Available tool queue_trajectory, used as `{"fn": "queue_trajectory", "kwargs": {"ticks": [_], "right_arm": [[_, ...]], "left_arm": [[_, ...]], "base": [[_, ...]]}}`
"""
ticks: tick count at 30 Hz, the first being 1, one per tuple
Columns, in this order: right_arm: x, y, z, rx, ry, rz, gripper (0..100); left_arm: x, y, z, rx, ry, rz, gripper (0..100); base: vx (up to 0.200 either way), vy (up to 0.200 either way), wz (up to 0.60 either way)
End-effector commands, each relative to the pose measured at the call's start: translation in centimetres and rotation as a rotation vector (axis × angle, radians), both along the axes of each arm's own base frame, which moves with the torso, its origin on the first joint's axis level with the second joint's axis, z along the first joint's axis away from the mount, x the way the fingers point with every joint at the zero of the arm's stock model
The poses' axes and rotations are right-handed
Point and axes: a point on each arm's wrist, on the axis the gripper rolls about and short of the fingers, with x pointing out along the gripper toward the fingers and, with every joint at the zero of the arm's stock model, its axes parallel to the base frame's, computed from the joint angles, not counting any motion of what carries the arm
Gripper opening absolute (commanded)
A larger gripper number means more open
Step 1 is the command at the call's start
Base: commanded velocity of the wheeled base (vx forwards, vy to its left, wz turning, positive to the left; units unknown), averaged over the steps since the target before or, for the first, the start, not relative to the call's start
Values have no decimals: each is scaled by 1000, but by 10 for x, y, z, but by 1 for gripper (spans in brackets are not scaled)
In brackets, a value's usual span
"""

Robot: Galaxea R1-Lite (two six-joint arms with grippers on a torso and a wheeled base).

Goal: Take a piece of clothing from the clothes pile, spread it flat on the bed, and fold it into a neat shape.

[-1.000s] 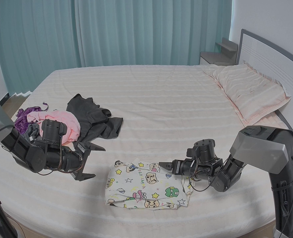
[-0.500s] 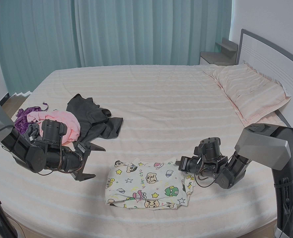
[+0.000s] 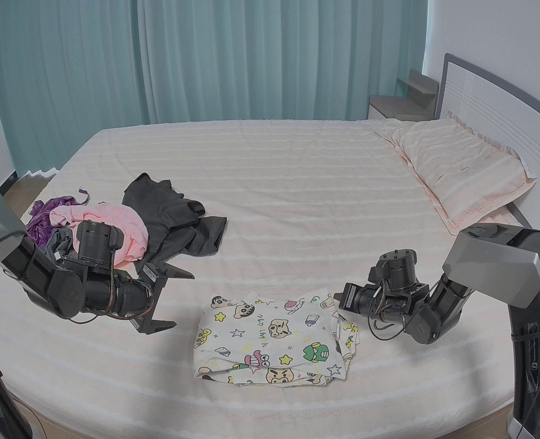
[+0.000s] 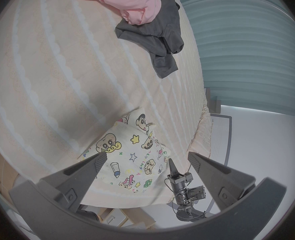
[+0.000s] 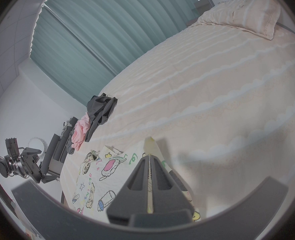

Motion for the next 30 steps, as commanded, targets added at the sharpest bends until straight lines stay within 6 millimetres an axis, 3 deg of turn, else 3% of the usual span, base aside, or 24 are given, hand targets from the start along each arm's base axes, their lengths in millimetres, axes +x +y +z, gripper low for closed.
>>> {"fn": "queue_trajectory", "kwargs": {"ticks": [1,4,5,10,14,18,24,30], "right_arm": [[-1,-2,-2,-4,8,-4,0],[-1,-4,-2,-7,13,-8,0],[-1,-4,-3,-7,15,-8,100],[-7,-17,2,-10,22,-38,100],[-26,-24,10,-8,27,-40,100],[-70,-34,22,9,-6,-4,100],[-118,-22,14,1,5,102,100],[-133,-6,-3,-24,48,172,100]], "left_arm": [[0,0,0,0,1,0,100],[0,0,0,0,1,0,100],[0,0,0,0,1,0,100],[0,0,0,0,1,0,100],[0,0,0,0,1,0,100],[0,0,0,0,1,0,100],[0,0,0,0,1,-1,100],[0,0,0,0,1,-1,100]], "base": [[0,0,0],[0,0,0],[0,0,0],[0,0,0],[0,0,0],[0,0,0],[0,0,0],[0,0,0]]}}
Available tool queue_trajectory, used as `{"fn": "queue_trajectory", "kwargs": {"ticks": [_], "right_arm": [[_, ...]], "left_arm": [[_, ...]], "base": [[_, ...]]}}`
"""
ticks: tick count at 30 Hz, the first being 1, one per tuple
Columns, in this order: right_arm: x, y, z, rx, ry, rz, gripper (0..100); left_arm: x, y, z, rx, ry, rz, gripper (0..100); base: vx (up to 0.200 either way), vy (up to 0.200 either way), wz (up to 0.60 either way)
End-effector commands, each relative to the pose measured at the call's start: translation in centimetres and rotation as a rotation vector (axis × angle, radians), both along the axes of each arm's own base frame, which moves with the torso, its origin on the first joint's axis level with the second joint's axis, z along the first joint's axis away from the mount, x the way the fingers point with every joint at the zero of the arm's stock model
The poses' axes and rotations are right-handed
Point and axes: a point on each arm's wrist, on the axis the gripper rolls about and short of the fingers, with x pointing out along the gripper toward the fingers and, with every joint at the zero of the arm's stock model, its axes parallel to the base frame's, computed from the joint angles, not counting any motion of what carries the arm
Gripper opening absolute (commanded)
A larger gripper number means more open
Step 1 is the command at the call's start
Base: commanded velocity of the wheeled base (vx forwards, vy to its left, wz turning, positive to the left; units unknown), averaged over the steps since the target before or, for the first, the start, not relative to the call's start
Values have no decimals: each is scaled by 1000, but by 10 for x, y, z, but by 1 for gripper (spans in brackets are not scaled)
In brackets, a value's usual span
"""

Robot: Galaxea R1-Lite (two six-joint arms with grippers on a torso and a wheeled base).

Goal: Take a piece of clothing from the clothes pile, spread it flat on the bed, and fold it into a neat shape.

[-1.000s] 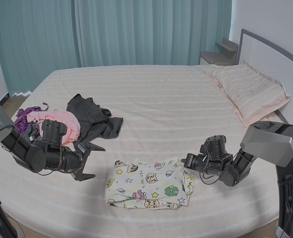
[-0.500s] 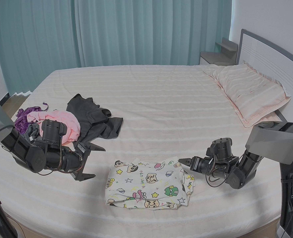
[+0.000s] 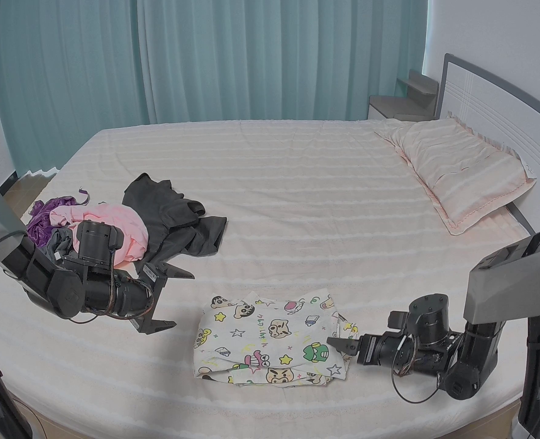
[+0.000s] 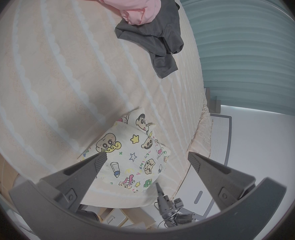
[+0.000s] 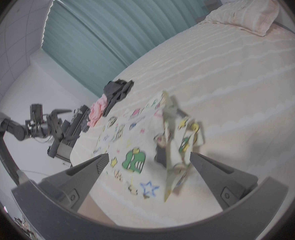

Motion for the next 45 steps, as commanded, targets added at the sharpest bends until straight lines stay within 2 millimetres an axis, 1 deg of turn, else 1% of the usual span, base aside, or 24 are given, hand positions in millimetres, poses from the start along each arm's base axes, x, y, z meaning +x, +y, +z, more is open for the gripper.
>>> {"fn": "queue_trajectory", "kwargs": {"ticks": [1,3,11,18,22,23,31,37,39,40,45], "right_arm": [[-20,12,-12,-31,51,72,100],[-21,15,-18,-37,66,86,100],[-22,22,-19,-29,64,115,100],[-16,30,-23,-31,47,122,100],[-16,30,-23,-31,47,122,100],[-16,30,-23,-31,47,122,0],[-22,26,-21,-42,60,120,0],[-29,13,-17,-58,80,99,0],[-29,13,-17,-58,80,99,0],[-32,6,-18,-76,90,94,0],[-40,1,-15,-88,101,111,0]], "left_arm": [[0,0,-1,1,1,0,100],[0,0,-1,0,1,-1,100],[1,0,-1,0,1,-1,100],[1,-1,-2,2,6,-3,100],[1,-1,-2,2,4,-3,100],[1,-1,-2,2,4,-3,100],[1,-1,-2,3,6,-2,100],[1,-1,-2,3,6,-2,100],[1,-1,-2,3,6,-2,100],[1,-1,-2,3,6,-2,100],[1,-1,-2,3,6,-2,100]], "base": [[0,0,0],[0,0,0],[0,0,0],[0,0,0],[0,0,0],[0,0,0],[0,0,0],[0,0,0],[0,0,0],[0,0,0],[0,0,0]]}}
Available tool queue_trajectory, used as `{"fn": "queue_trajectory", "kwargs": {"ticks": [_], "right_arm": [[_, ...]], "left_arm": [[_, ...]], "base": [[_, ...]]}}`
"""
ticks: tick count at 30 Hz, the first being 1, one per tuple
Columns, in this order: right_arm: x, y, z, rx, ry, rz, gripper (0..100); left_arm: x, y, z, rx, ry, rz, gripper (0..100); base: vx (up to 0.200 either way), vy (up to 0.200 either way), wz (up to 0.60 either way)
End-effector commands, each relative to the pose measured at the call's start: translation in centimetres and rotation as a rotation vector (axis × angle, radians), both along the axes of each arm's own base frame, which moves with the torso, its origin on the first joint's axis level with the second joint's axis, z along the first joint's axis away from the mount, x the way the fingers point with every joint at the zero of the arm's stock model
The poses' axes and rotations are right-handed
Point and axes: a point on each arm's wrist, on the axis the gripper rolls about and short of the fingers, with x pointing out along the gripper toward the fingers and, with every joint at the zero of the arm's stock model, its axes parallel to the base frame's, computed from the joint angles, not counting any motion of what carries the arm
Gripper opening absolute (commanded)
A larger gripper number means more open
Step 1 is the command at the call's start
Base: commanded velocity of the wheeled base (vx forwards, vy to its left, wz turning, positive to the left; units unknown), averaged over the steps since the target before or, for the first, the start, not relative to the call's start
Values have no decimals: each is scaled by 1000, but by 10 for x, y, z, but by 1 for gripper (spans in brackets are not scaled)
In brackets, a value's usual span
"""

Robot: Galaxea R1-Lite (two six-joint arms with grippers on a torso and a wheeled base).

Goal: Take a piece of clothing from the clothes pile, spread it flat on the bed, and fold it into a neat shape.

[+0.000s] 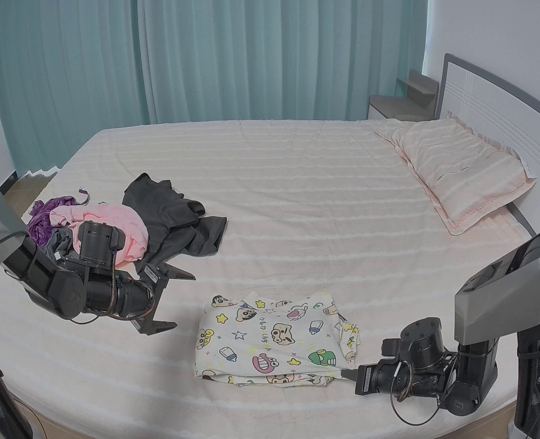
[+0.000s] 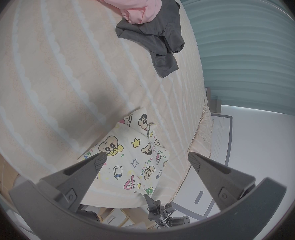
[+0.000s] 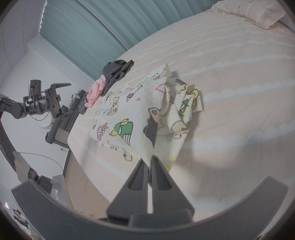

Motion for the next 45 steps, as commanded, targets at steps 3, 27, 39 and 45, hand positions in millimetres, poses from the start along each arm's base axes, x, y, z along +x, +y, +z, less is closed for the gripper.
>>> {"fn": "queue_trajectory", "kwargs": {"ticks": [3,27,39,45], "right_arm": [[-6,-4,4,-10,6,11,0],[21,15,50,86,-226,29,100],[66,92,29,130,-187,25,100],[65,96,8,79,-124,33,100]], "left_arm": [[0,0,0,0,1,0,100],[1,0,-1,0,1,0,100],[0,0,-1,1,3,1,100],[1,0,-1,1,0,1,100]], "base": [[0,0,0],[0,0,0],[0,0,0],[0,0,0]]}}
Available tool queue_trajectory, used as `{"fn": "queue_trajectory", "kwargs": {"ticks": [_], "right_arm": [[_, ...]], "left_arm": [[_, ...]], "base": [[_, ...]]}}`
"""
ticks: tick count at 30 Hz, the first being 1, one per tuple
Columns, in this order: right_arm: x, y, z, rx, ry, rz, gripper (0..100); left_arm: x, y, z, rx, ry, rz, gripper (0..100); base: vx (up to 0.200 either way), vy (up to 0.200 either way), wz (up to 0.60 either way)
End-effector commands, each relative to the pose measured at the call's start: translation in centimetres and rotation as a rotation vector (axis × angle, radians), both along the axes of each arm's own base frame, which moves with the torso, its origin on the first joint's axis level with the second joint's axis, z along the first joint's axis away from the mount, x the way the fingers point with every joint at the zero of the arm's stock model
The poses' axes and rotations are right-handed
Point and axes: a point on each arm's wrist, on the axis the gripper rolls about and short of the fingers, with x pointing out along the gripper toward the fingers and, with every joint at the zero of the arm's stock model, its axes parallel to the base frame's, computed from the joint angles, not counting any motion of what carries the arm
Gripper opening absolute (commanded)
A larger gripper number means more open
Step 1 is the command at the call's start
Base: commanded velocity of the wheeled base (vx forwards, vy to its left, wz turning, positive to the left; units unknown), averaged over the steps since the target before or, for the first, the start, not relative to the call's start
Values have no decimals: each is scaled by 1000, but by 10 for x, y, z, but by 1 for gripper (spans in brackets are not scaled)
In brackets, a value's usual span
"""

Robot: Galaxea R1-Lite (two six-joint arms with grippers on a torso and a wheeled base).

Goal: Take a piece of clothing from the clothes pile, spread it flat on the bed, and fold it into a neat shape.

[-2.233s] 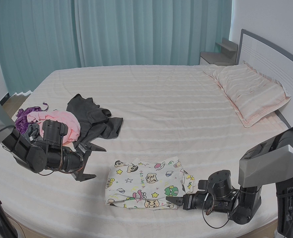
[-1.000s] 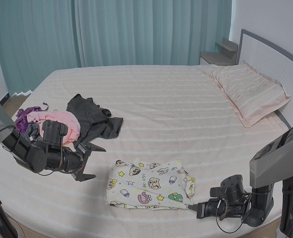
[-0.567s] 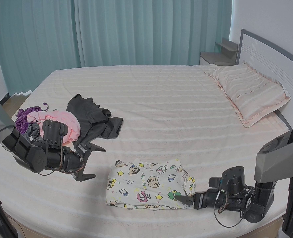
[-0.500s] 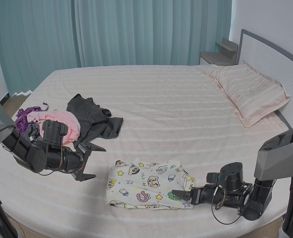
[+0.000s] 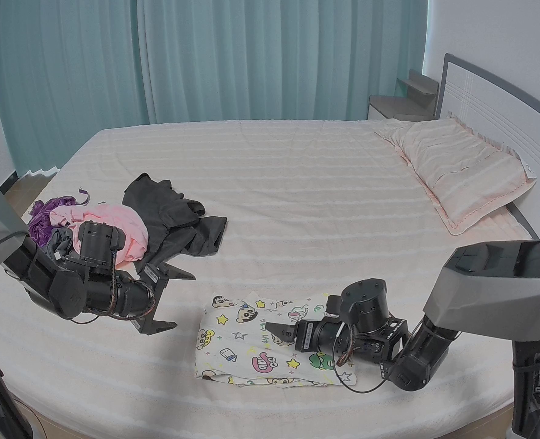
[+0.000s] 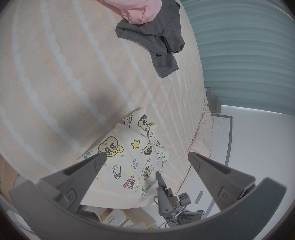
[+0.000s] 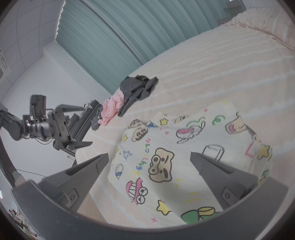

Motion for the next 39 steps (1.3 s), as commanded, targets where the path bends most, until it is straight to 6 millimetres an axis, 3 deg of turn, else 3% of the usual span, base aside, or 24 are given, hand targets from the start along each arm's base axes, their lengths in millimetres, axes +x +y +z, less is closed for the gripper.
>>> {"fn": "queue_trajectory", "kwargs": {"ticks": [1,5,11,18,20,22,23,27,32,39], "right_arm": [[0,7,-29,-45,54,9,100],[5,0,-39,-61,67,-23,100],[7,-1,-34,-38,59,-37,100],[1,-6,17,72,-19,-79,100],[2,-20,33,102,-26,-124,100],[2,-20,33,102,-26,-124,100],[2,-41,35,102,-2,-180,100],[5,-56,28,111,50,-243,100],[11,-68,27,145,80,-305,100],[12,-70,26,146,85,-313,100]], "left_arm": [[0,0,0,0,-1,0,100],[0,0,0,0,-1,0,100],[0,0,0,1,-2,-2,100],[0,-1,0,-1,0,-2,100],[1,-1,0,2,0,6,100],[1,-1,0,2,0,6,100],[1,-1,0,6,0,11,100],[-1,-2,0,10,-2,4,100],[-2,-1,0,10,-3,5,100],[-2,-1,-1,11,-11,9,100]], "base": [[0,0,0],[0,0,0],[0,0,0],[0,0,0],[0,0,0],[0,0,0],[0,0,0],[0,0,0],[0,160,0],[0,200,0]]}}
